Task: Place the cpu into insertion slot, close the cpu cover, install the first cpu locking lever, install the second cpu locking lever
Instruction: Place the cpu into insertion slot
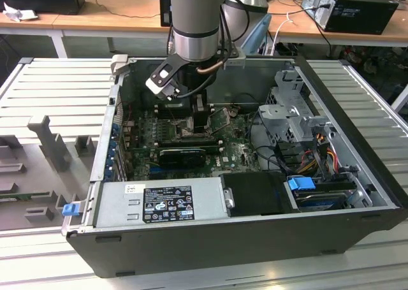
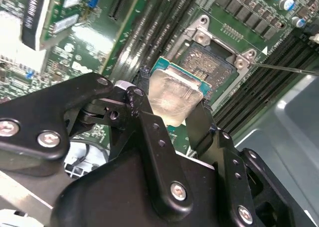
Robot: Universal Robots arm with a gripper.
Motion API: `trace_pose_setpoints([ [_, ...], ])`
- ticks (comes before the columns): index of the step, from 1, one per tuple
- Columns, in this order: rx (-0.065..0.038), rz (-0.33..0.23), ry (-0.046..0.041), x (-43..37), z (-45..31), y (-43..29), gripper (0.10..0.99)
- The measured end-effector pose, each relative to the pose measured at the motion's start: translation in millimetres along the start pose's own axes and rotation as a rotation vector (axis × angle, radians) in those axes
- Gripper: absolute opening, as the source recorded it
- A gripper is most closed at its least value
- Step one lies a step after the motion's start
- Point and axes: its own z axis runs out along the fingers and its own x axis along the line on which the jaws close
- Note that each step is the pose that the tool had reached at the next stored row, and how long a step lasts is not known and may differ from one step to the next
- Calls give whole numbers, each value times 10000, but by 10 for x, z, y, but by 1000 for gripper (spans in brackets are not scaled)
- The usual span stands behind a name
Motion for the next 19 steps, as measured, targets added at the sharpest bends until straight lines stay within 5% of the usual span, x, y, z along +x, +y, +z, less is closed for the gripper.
trace_pose_setpoints([
  [19, -1, -22, 3, 199, 271, -99, 537],
])
